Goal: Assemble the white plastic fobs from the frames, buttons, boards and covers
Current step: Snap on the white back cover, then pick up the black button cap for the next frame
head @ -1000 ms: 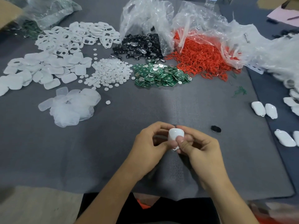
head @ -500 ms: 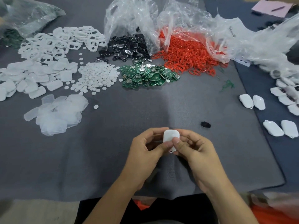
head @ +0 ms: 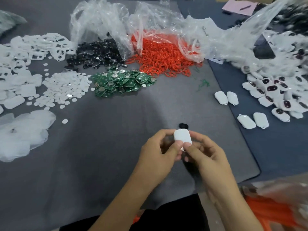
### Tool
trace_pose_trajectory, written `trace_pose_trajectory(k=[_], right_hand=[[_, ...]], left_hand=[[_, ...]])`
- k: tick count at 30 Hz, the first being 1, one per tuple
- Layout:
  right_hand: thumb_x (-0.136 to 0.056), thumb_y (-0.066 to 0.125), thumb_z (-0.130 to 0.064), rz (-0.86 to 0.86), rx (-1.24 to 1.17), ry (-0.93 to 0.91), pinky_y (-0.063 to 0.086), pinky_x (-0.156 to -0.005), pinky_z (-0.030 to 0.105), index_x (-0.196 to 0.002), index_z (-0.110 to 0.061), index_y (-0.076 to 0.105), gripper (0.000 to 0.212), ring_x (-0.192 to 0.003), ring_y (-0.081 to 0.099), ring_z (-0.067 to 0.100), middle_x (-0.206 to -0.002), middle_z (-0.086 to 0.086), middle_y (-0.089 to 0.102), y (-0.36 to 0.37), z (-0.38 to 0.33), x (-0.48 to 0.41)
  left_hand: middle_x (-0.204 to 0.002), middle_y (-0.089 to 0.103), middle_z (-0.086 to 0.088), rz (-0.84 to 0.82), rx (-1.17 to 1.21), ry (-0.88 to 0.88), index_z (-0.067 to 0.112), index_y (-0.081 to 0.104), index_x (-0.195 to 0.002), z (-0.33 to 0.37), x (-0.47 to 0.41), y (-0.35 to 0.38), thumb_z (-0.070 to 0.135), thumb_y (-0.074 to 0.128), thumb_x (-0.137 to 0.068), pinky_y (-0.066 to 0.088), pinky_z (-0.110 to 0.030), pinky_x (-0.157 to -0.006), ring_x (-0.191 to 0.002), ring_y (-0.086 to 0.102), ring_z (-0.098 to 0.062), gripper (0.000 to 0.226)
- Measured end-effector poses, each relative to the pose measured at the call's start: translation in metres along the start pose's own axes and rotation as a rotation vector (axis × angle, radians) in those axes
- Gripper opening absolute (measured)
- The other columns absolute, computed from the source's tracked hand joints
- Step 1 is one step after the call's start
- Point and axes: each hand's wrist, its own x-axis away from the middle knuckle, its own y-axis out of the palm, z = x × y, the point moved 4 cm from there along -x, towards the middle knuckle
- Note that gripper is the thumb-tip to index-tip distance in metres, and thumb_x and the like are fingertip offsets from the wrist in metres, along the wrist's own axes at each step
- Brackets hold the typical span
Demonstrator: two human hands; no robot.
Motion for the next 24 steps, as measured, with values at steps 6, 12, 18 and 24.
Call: trace_pose_trajectory(k=[6, 12, 18, 24], right_hand=[[-0.092, 0.069, -0.007, 0.278, 0.274, -0.186, 0.058, -0.071, 0.024, -0.102, -0.023, 0.072, 0.020, -0.076, 0.074, 0.015, -0.080, -0.002, 0.076, -0.046, -0.017, -0.030], [-0.090, 0.070, -0.018, 0.487, 0.482, -0.227, 0.048, -0.074, 0.009, -0.107, -0.026, 0.075, 0.019, -0.079, 0.066, -0.007, -0.090, -0.016, 0.073, -0.065, -0.034, -0.104], [-0.090, 0.068, -0.024, 0.612, 0.587, -0.265, 0.041, -0.073, 0.003, -0.113, -0.019, 0.074, 0.025, -0.081, 0.064, -0.002, -0.090, -0.017, 0.068, -0.070, -0.041, -0.151], [-0.089, 0.068, -0.031, 0.664, 0.586, -0.314, 0.037, -0.069, 0.002, -0.111, -0.025, 0.072, 0.023, -0.080, 0.060, -0.012, -0.091, -0.018, 0.066, -0.075, -0.037, -0.158]], left_hand=[[-0.120, 0.072, -0.004, 0.034, -0.366, 0.141, 0.014, 0.060, -0.142, 0.010, -0.048, 0.064, 0.019, 0.066, -0.099, 0.054, -0.034, -0.099, -0.104, 0.071, -0.017, 0.044], [-0.127, 0.066, -0.015, 0.116, -0.529, 0.210, 0.008, 0.061, -0.135, 0.030, -0.111, 0.108, 0.014, 0.059, -0.101, 0.039, -0.027, -0.098, -0.118, 0.061, -0.030, 0.034], [-0.099, 0.058, -0.002, 0.046, -0.711, 0.279, 0.014, 0.071, -0.109, 0.032, -0.156, 0.127, 0.017, 0.045, -0.103, 0.030, -0.024, -0.070, -0.096, 0.061, -0.026, 0.027], [-0.118, 0.066, -0.007, 0.042, -0.662, 0.307, 0.020, 0.066, -0.129, 0.024, -0.166, 0.125, 0.014, 0.047, -0.102, 0.048, -0.039, -0.090, -0.109, 0.061, -0.028, 0.034]])
